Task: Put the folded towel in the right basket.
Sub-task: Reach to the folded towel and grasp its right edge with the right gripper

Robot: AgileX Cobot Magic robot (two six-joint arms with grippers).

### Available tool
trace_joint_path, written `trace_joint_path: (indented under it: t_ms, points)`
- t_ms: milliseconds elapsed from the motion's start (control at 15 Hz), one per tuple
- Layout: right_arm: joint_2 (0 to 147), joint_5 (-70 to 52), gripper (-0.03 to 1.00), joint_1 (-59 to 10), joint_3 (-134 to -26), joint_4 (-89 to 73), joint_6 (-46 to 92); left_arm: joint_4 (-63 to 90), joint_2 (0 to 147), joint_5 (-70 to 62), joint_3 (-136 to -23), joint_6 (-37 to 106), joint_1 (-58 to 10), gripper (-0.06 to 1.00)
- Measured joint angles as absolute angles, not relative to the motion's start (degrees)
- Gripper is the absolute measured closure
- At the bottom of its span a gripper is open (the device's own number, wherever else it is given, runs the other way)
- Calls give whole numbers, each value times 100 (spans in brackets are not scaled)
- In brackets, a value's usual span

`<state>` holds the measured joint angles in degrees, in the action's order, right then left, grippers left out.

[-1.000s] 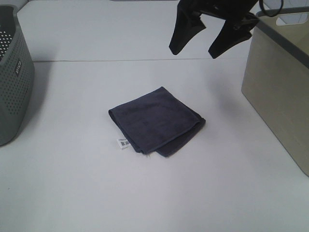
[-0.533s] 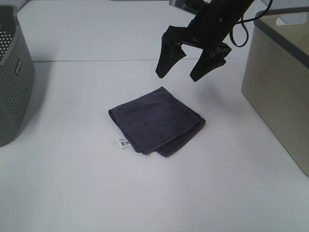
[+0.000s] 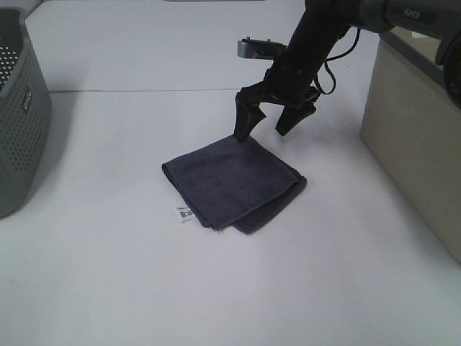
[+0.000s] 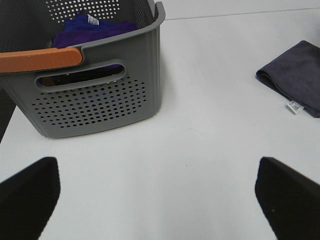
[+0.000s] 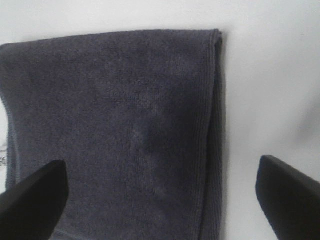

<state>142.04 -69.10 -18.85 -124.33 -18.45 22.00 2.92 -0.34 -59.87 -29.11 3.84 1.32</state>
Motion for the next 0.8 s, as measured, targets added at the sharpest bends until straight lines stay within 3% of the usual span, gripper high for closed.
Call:
trace_joint_path:
  t_ms: [800]
  points:
    - [14805, -7002, -1, -1885, -12702, -1719, 2647, 355, -34, -5987, -2911, 384, 132, -5]
